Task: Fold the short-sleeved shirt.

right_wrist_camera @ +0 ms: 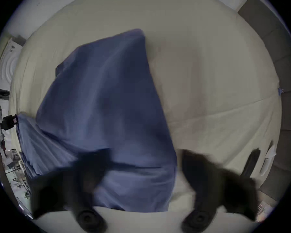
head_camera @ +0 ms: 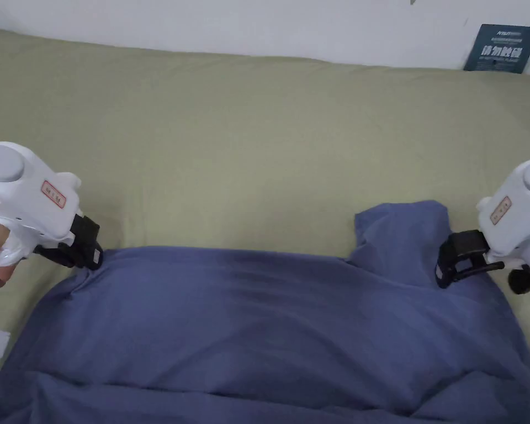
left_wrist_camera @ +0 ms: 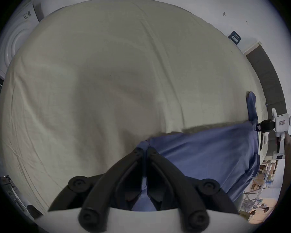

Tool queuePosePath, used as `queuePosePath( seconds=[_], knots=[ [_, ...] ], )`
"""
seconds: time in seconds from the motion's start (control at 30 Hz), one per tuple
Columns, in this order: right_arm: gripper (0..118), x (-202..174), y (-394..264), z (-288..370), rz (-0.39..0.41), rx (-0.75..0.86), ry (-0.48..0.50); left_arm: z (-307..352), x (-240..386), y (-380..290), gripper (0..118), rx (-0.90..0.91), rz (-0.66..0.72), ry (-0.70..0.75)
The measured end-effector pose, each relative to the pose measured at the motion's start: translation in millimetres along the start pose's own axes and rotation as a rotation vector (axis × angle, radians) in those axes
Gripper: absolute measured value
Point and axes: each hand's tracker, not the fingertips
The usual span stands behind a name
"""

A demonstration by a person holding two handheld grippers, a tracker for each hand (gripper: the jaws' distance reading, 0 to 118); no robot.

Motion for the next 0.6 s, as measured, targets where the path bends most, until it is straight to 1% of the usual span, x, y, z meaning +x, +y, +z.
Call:
queuePosePath(
  seconds=[0.07, 0.17, 0.3, 0.33, 0.37, 0.43, 0.47, 0.5, 0.53, 0.57, 0.6],
  knots=[
    [116, -5.5, -1.6, 10.5, 0.000, 0.126, 0.010, -1.9, 0.9, -2.4, 5, -0.002, -0.002, -0.006],
    [116, -1.7, 10.9, 9.3, -0.019, 0.109, 0.008, -2.8, 2.7, -6.1, 5, -0.001, -0.005, -0.007],
    [116, -4.2, 15.9, -6.6, 0.021, 0.085, -0.029, -4.2, -3.9, -1.3, 5, -0.003, -0.002, -0.014],
    [113, -2.6, 15.8, -7.8, 0.019, 0.085, -0.029, -4.0, -4.3, -1.3, 5, -0.004, 0.001, -0.016],
    [108, -1.0, 15.6, -9.7, 0.014, 0.080, -0.029, -4.4, -1.7, -1.7, 5, -0.004, 0.004, -0.019],
    [74, 2.0, 12.3, -13.5, -0.040, 0.076, -0.029, -4.7, -1.9, -2.2, 5, -0.004, 0.005, -0.022],
    [72, 4.5, 9.3, -10.3, -0.077, 0.095, -0.025, -4.8, -2.1, -2.2, 5, -0.005, 0.006, -0.024],
    [64, 6.9, 8.0, -9.2, -0.095, 0.116, 0.012, -5.7, -5.7, -0.5, 5, -0.004, 0.007, -0.025],
    [51, 9.1, 8.3, -7.1, -0.087, 0.100, 0.010, -5.9, -6.3, -0.1, 5, -0.003, 0.007, -0.025],
    [19, 8.9, 6.9, -4.3, -0.083, 0.106, -0.008, -6.0, -6.5, -0.2, 5, -0.001, 0.007, -0.025],
    [0, 15.3, 3.9, 3.9, -0.068, 0.139, -0.017, -5.5, -5.7, -1.2, 5, 0.002, 0.009, -0.027]
  ],
)
